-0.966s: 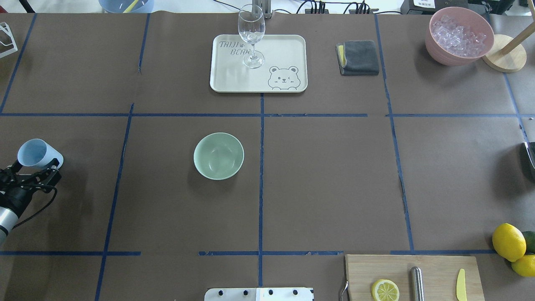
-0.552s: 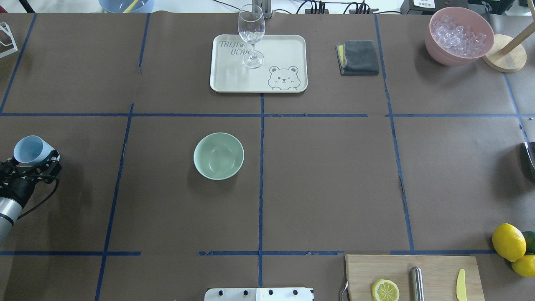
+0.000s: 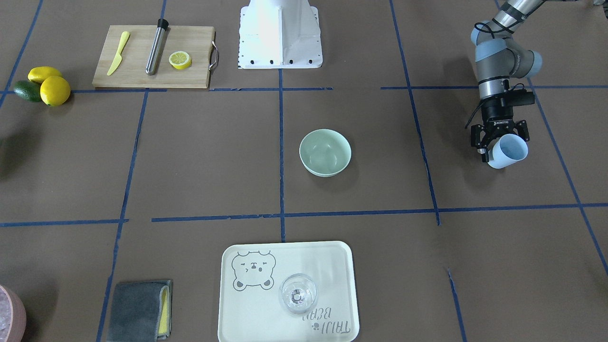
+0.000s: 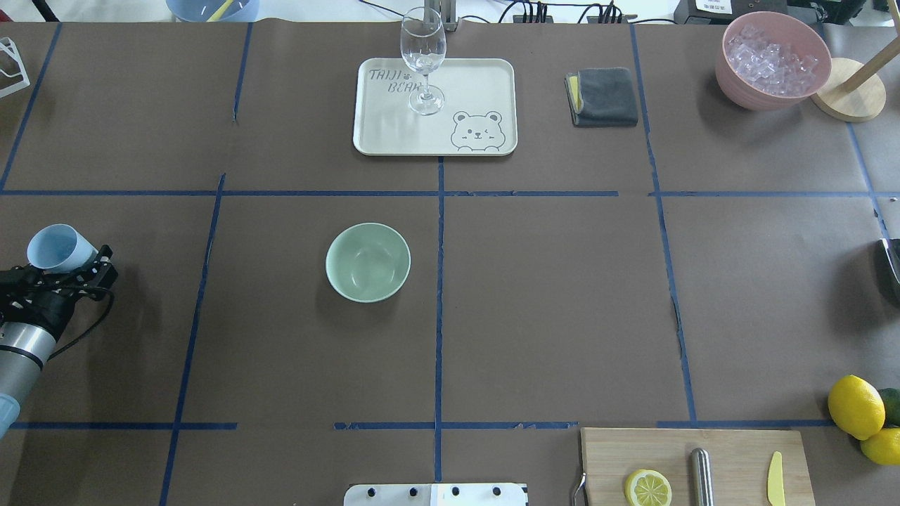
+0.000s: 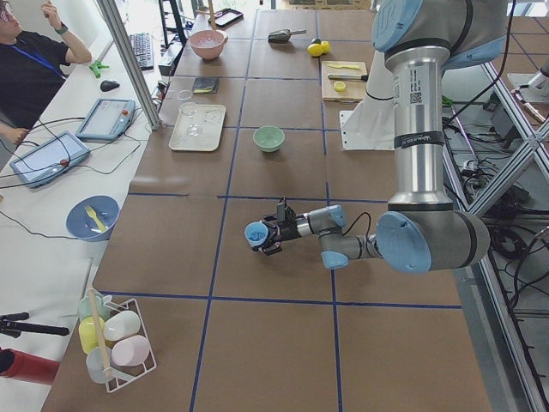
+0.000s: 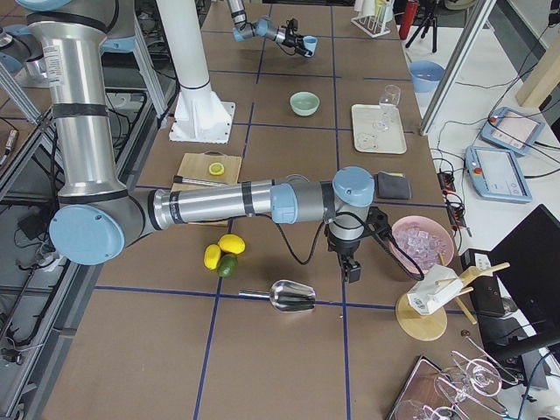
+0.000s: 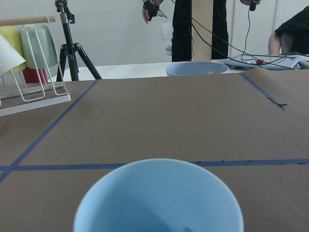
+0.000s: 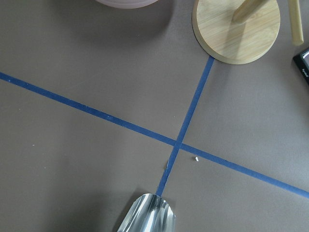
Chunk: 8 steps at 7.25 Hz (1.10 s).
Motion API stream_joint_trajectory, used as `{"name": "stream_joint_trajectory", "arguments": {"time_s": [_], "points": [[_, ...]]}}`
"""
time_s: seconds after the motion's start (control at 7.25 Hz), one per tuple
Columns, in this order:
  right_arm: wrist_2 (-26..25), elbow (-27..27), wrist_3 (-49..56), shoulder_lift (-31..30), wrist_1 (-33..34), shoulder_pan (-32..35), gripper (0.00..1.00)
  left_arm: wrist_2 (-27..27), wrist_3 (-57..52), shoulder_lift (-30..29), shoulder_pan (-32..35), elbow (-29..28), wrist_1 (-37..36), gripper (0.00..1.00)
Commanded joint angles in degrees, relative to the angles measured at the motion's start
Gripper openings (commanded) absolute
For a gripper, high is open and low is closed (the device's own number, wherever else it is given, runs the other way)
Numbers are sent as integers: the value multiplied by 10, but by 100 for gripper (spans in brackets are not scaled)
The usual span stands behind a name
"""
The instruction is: Pour ice into bowl
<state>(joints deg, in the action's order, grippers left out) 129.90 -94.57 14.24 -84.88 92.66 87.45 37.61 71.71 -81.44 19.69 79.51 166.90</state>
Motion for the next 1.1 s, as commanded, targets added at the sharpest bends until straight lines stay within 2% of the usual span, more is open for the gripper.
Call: {"name": "stream_joint_trajectory", "arguments": {"time_s": [0.0,0.14,0.28,0.41,0.55,0.69,0.83,0.97], "points": [[0,1,0,1,0,0,100,0,0,-1,3,-3,0,84],[0,1,0,1,0,0,100,0,0,-3,2,-3,1,45],[0,1,0,1,0,0,100,1,0,-6,3,-2,3,14],[0,1,-1,1,1,1,100,9,-6,-6,3,4,8,0],[0,1,-2,1,0,2,100,25,-17,-4,3,16,11,0],[0,1,-3,1,0,3,100,58,-77,0,5,47,12,0],[0,2,-3,0,1,4,100,82,-183,-5,24,83,36,0],[0,3,-3,0,1,4,100,82,-278,-6,26,116,65,0]]}}
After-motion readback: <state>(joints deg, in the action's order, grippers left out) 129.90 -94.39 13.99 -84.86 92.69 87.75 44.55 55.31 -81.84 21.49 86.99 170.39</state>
